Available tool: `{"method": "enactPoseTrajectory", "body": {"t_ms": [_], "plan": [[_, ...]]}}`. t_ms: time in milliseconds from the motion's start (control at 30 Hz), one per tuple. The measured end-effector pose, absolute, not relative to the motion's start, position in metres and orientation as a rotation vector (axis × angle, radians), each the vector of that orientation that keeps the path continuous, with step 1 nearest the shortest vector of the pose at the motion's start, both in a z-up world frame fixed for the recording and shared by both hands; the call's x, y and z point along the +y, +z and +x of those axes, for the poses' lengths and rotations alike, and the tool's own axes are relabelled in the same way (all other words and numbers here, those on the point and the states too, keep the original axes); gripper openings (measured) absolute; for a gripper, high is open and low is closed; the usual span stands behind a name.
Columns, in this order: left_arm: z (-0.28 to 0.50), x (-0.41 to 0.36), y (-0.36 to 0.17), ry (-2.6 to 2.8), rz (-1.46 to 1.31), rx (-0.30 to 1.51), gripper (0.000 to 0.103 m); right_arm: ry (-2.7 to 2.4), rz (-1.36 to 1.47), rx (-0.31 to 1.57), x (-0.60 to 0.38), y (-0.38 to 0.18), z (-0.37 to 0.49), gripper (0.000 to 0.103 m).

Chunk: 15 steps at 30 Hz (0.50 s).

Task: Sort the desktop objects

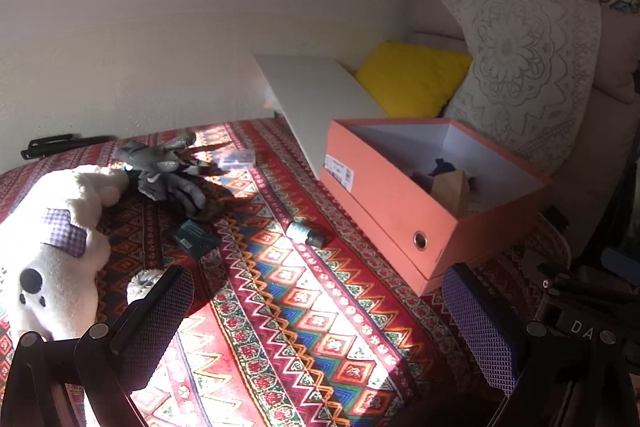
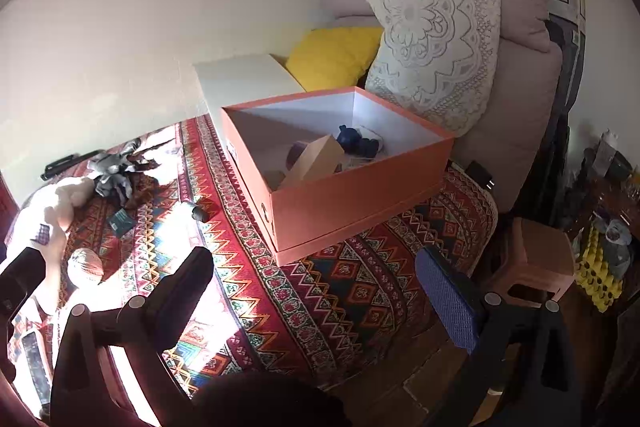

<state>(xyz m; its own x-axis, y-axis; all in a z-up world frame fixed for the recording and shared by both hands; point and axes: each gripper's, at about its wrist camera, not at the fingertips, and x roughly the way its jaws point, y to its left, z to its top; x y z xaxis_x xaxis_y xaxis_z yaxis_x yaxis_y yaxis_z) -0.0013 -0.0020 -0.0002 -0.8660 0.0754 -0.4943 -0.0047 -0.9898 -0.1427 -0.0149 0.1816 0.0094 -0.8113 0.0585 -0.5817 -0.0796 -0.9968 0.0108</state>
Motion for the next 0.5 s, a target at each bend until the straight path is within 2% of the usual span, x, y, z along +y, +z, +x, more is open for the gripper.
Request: {"method": "enactPoseTrajectory", "body": {"t_ms": [100, 300, 500], "plan": [[-0.008, -0.016, -0.004, 2.854, -0.816, -0.304, 0.102, 2.925, -0.939, 0.062, 0.18, 0.007, -0.014, 0.102], [0.001, 0.005, 0.004, 2.95, -0.828, -0.079, 0.102, 2.943, -0.961, 0.055, 0.177, 0.008, -0.009, 0.102], [0.01, 0.001, 0.016, 3.023, -0.713, -0.004, 0.102, 2.948, -0.977, 0.047, 0.172, 0.011, -0.012, 0.102]]}}
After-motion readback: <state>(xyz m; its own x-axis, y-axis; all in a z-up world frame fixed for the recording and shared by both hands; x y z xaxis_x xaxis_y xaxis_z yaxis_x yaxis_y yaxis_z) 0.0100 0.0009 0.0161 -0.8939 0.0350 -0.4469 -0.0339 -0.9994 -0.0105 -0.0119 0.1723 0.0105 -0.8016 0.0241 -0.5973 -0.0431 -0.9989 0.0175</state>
